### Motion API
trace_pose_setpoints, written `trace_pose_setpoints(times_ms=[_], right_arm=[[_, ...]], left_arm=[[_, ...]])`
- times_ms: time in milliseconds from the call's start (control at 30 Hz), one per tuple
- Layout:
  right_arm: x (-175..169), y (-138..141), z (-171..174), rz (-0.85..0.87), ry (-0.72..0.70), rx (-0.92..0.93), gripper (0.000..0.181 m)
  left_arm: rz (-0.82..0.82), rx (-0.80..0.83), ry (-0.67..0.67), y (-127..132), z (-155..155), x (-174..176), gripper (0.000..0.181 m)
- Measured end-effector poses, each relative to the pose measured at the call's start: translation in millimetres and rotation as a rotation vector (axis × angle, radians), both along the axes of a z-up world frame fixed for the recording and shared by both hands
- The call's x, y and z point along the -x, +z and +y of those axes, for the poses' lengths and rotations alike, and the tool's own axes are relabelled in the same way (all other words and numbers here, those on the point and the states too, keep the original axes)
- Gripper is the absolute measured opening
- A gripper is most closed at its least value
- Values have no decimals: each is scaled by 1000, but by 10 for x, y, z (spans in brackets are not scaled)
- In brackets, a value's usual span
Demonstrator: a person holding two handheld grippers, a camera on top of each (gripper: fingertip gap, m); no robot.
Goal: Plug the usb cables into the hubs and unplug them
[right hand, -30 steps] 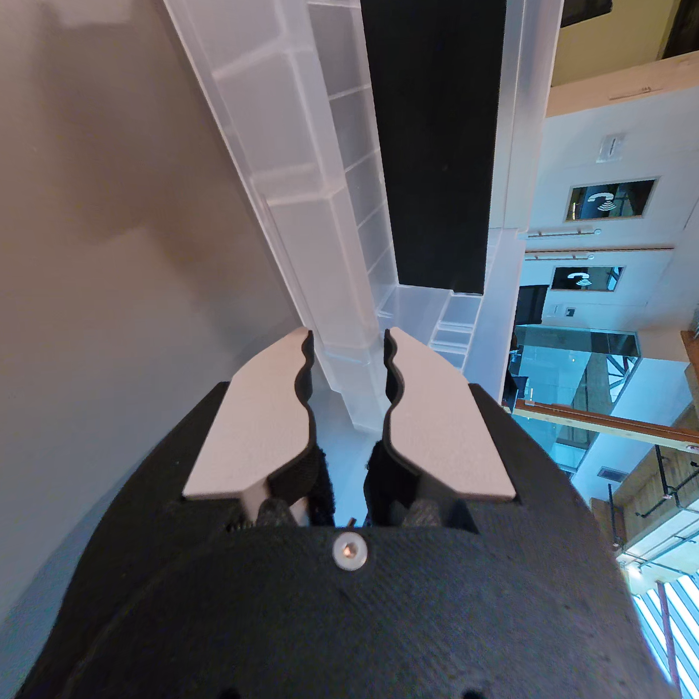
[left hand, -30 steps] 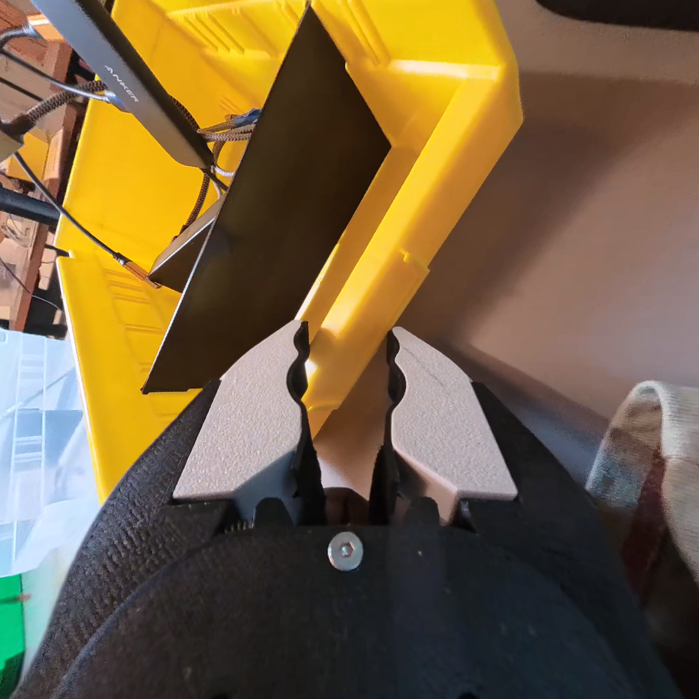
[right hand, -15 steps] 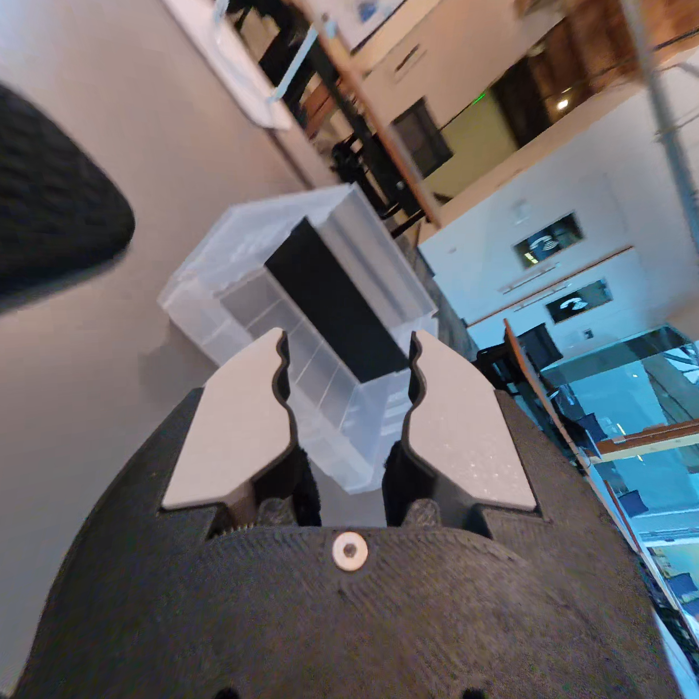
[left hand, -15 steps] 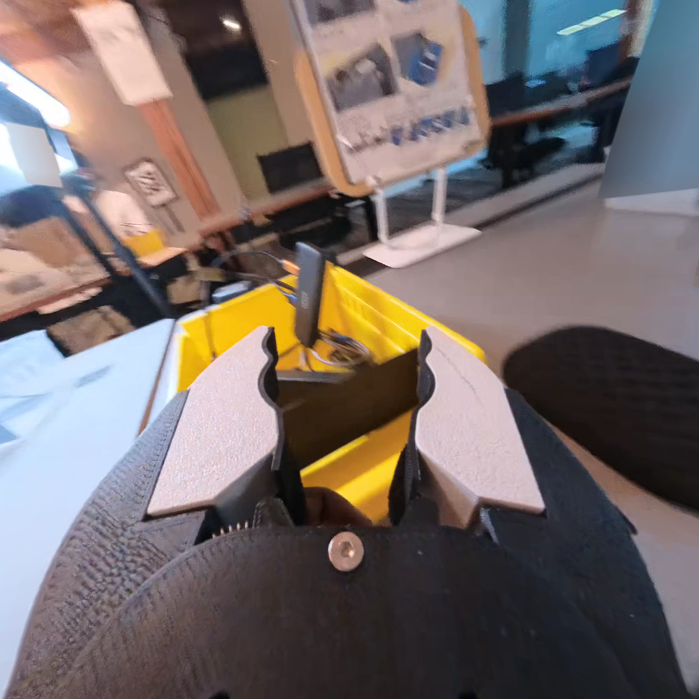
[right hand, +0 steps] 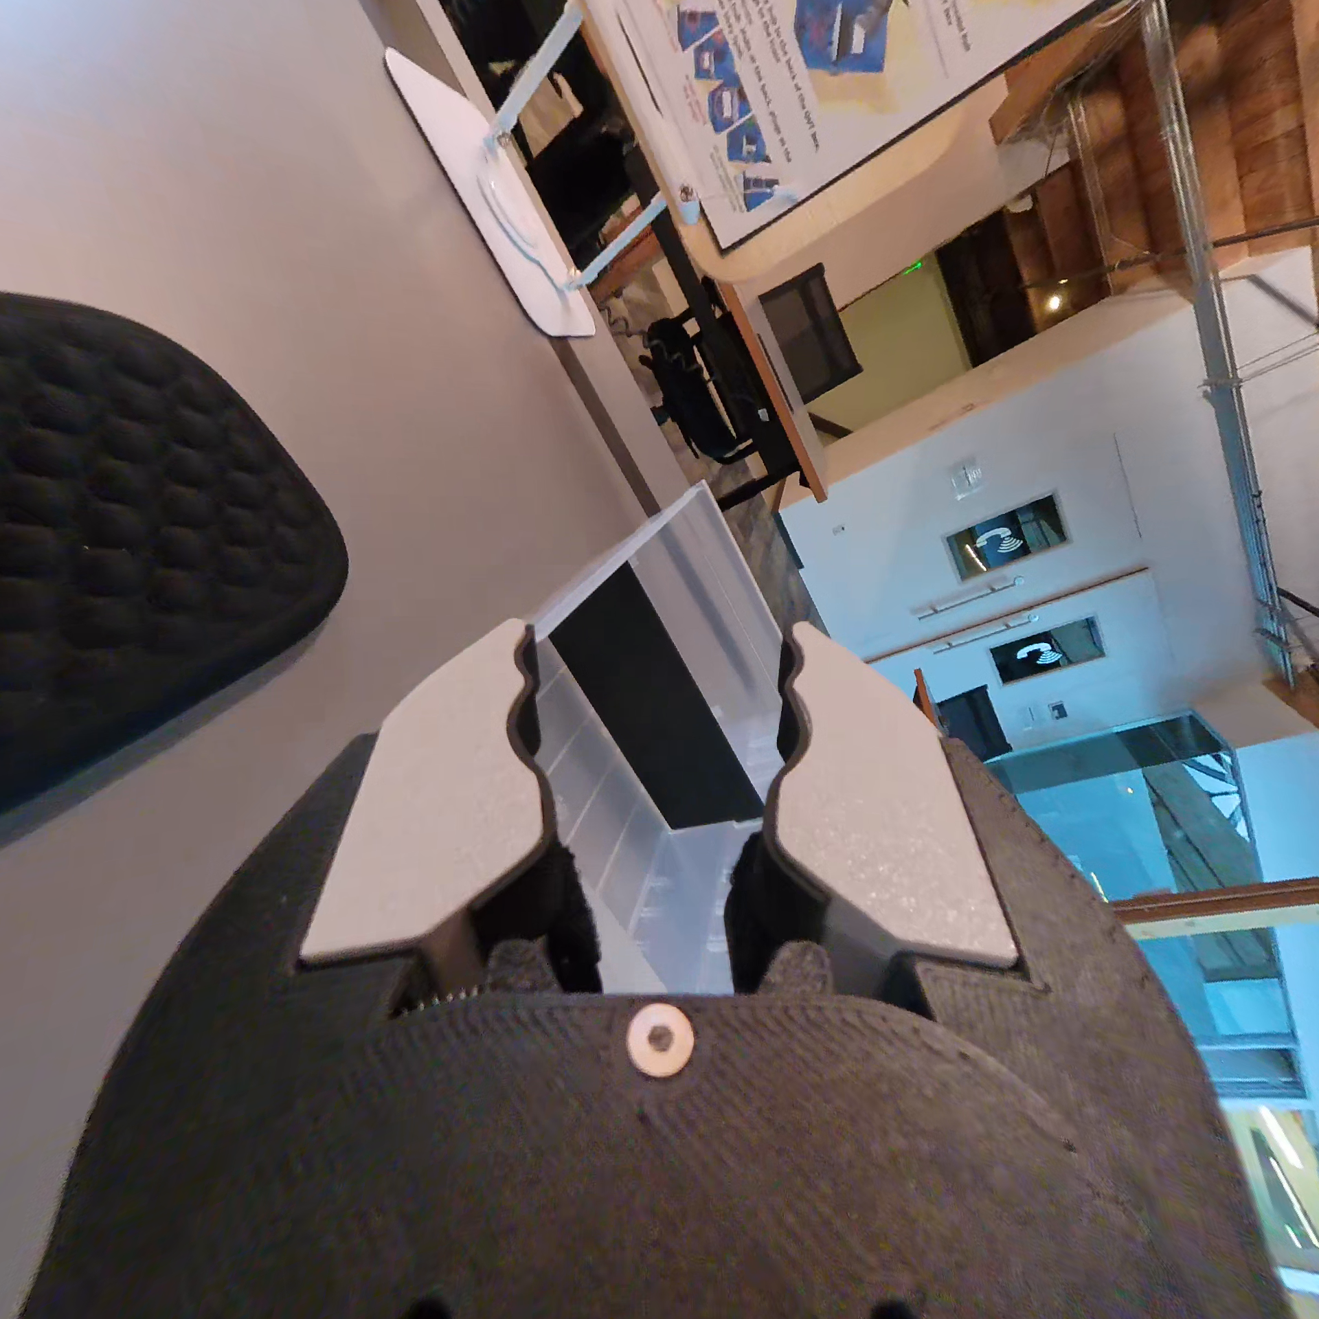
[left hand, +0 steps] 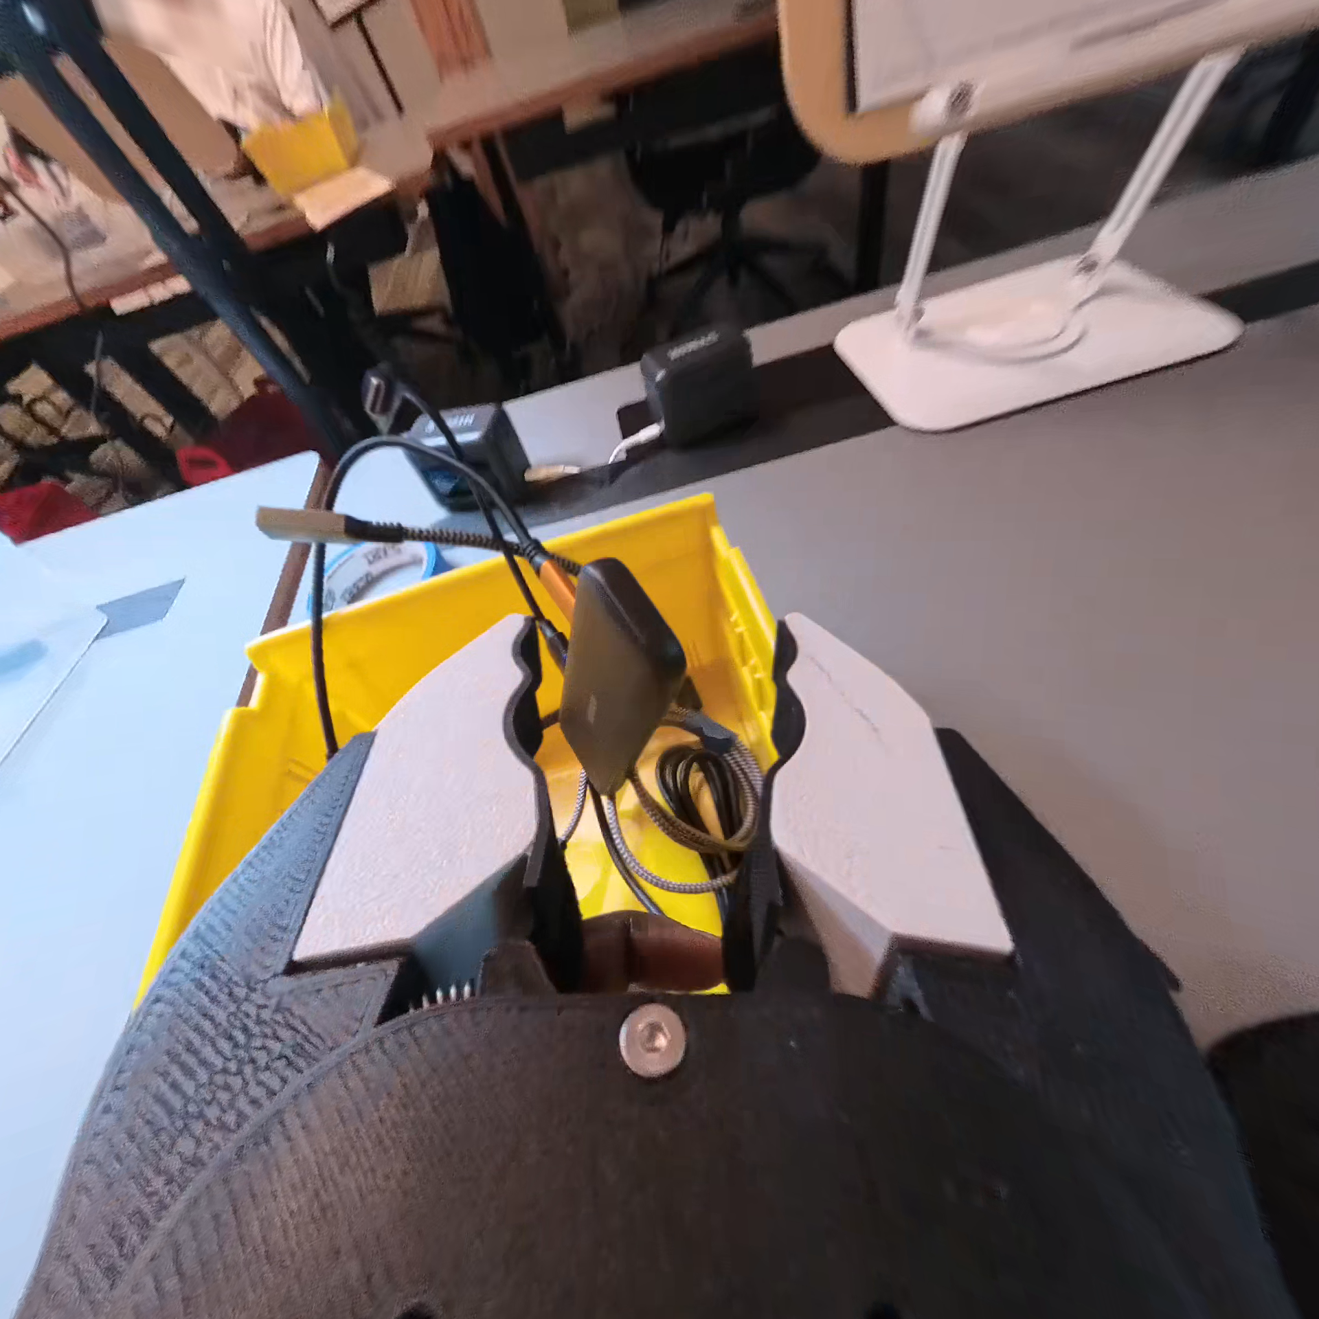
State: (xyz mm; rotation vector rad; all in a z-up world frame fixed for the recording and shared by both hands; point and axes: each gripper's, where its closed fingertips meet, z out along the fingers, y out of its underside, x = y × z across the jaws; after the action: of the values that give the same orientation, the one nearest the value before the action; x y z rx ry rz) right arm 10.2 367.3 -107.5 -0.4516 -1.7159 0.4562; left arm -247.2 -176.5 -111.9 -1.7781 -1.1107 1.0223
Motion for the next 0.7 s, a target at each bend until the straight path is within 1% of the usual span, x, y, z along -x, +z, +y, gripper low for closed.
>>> trace_pose_setpoints(times_ms=[67, 100, 133, 200, 233, 333, 433, 500, 600, 700], right_arm=[[-10, 7, 21, -2, -12, -10, 65], [-18, 16, 26, 2, -13, -8, 65], [-25, 25, 31, 8, -12, -3, 64], [-33, 40, 40, 19, -12, 6, 64], [-33, 38, 43, 19, -12, 7, 63], [-18, 5, 44, 3, -17, -3, 63], [3, -23, 4, -12, -9, -16, 63], [9, -32, -30, -16, 0, -19, 63], [6, -24, -67, -11, 12, -11, 63], [-10, 10, -95, 0, 19, -11, 62]], left_arm=[[-59, 55, 39, -138, -58, 105, 54], [-77, 86, 47, -189, -83, 130, 46], [-74, 117, 57, -211, -111, 141, 32], [-21, 158, 97, -148, -193, 124, 17], [18, 152, 112, -80, -225, 91, 15], [184, 86, 138, 258, -305, -68, 12], [377, 44, 147, 711, -391, -314, 12], [525, -23, 135, 1064, -422, -528, 12], [751, -75, 123, 1566, -476, -893, 12], [942, -93, 74, 1940, -434, -1255, 12]])
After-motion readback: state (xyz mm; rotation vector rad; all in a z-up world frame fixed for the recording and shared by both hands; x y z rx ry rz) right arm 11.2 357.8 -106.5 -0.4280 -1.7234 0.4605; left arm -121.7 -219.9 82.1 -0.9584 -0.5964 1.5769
